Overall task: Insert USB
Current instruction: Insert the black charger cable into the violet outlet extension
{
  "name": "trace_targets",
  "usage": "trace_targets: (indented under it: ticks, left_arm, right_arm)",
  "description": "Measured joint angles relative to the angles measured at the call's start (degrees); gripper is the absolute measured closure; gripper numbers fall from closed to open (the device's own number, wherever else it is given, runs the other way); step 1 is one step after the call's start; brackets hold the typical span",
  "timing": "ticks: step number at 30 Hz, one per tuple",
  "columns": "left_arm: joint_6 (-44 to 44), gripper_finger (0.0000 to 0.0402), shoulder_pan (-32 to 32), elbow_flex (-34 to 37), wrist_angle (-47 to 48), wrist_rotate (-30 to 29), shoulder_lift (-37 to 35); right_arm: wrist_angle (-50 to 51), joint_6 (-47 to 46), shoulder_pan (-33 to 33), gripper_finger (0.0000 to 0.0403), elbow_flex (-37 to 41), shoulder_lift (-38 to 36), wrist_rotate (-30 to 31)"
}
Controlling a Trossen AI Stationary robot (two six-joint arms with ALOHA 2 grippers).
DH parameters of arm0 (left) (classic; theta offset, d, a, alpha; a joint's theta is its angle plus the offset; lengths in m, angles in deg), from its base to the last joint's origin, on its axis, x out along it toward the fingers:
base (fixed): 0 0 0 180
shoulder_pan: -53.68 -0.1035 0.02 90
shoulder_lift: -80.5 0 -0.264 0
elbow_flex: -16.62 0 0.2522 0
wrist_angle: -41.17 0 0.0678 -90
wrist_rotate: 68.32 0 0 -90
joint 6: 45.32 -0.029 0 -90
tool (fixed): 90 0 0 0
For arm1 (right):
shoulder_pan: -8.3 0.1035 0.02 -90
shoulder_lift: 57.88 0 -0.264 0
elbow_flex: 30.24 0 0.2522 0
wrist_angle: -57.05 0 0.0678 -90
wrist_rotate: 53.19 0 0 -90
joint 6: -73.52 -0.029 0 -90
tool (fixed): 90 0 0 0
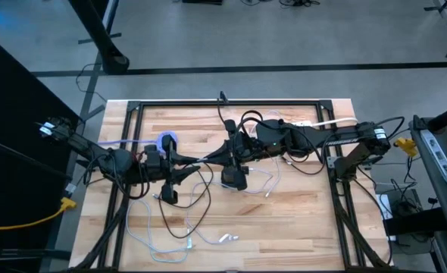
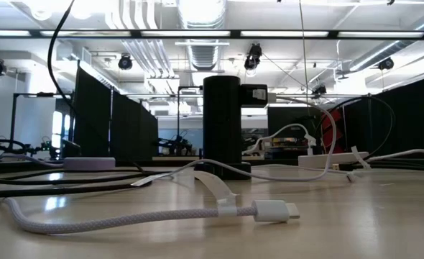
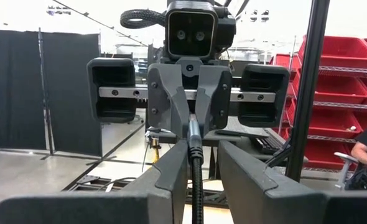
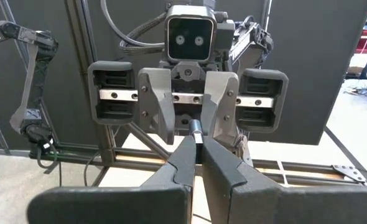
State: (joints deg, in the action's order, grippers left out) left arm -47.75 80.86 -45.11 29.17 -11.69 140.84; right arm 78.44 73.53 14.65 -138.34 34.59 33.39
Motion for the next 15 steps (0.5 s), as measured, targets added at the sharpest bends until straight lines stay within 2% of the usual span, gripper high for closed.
trace_targets:
  ticks: [12, 15]
  left_arm:
    - [-0.24, 0.0325, 0.0, 0.0, -0.15, -0.04, 0.02]
    - [-0.24, 0.0336, 0.0, 0.0, -0.13, -0.11, 0.0]
  right_arm:
    - [0.5, -0.14, 0.0, 0.0401, 0.0, -0.02, -0.02]
    - [0.49, -0.37, 0.02, 0.0401, 0.0, -0.02, -0.04]
